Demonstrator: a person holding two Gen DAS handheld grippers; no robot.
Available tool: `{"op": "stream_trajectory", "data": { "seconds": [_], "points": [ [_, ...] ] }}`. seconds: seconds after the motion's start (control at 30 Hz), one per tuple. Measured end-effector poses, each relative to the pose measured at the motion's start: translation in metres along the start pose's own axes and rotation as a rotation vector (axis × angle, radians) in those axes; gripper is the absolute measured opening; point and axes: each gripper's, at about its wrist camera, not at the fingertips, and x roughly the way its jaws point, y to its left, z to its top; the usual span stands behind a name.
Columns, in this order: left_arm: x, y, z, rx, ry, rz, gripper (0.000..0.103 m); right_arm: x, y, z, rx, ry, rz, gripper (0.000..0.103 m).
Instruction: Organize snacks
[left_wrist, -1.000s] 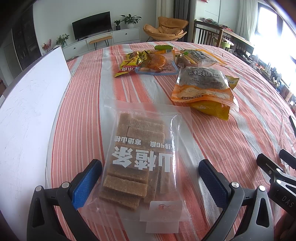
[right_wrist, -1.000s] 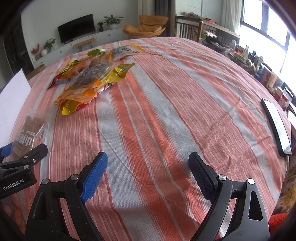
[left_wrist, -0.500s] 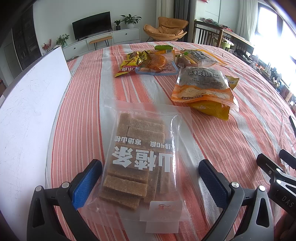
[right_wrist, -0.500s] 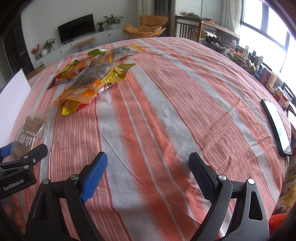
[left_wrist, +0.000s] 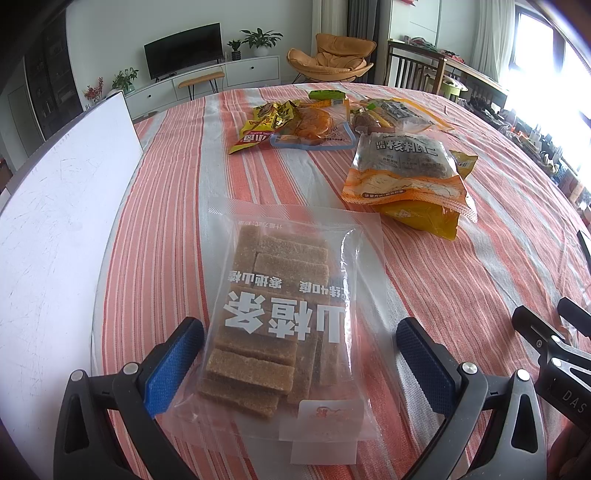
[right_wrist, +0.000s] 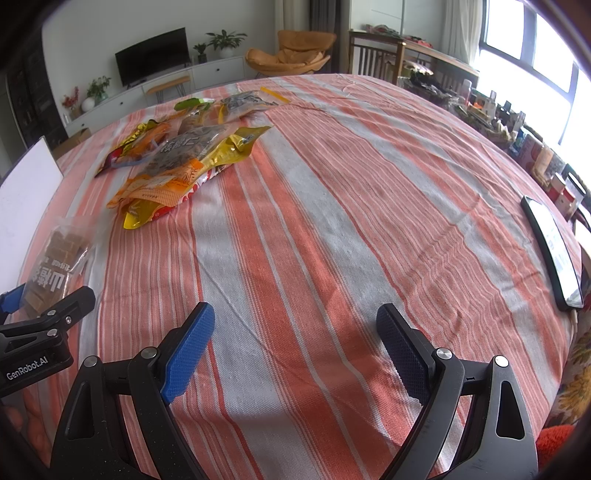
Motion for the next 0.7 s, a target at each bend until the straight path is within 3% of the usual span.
{"op": "stream_trajectory", "data": {
  "seconds": [0.7],
  "points": [
    [-0.0012, -0.0004, -0.0012, -0.002, -0.001, 0.001, 0.103, 0.0000, -0.0016, 0.0003, 0.007, -0.001, 0.012, 0.092]
  ]
}}
